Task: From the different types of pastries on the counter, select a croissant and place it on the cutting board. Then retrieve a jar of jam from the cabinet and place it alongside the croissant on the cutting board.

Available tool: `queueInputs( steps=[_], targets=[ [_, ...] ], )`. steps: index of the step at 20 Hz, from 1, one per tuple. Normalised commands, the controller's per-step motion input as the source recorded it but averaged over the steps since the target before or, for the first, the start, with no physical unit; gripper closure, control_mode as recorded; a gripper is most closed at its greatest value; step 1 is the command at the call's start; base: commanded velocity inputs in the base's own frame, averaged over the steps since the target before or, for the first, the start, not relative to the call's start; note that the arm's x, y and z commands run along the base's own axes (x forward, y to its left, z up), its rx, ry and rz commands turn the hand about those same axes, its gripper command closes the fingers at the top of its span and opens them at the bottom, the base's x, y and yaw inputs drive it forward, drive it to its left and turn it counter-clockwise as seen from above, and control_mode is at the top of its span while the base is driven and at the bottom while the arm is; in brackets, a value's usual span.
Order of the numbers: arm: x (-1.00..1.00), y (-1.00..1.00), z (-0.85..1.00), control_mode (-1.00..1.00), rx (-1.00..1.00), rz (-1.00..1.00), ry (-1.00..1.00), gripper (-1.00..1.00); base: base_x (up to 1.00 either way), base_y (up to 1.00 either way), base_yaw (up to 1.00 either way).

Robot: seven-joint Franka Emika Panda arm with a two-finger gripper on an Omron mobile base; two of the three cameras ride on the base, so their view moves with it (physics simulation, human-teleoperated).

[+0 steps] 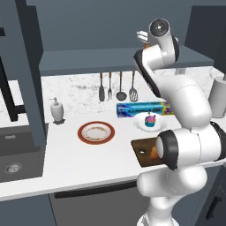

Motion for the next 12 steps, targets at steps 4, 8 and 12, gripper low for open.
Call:
queueInputs(
  steps=[4, 8, 12],
  targets=[
    [0.03, 0.0, 0.0, -1.0, 0.05, 0.0, 0.0, -1.0, 0.0, 0.0, 0.0],
    [0.2, 0.03, 0.0, -1.0, 0.04, 0.0, 0.01, -1.0, 0.0, 0.0, 0.0],
    [0.28, 0.13, 0.0, -1.0, 0.01, 0.0, 0.01, -1.0, 0.0, 0.0, 0.0]
  ],
)
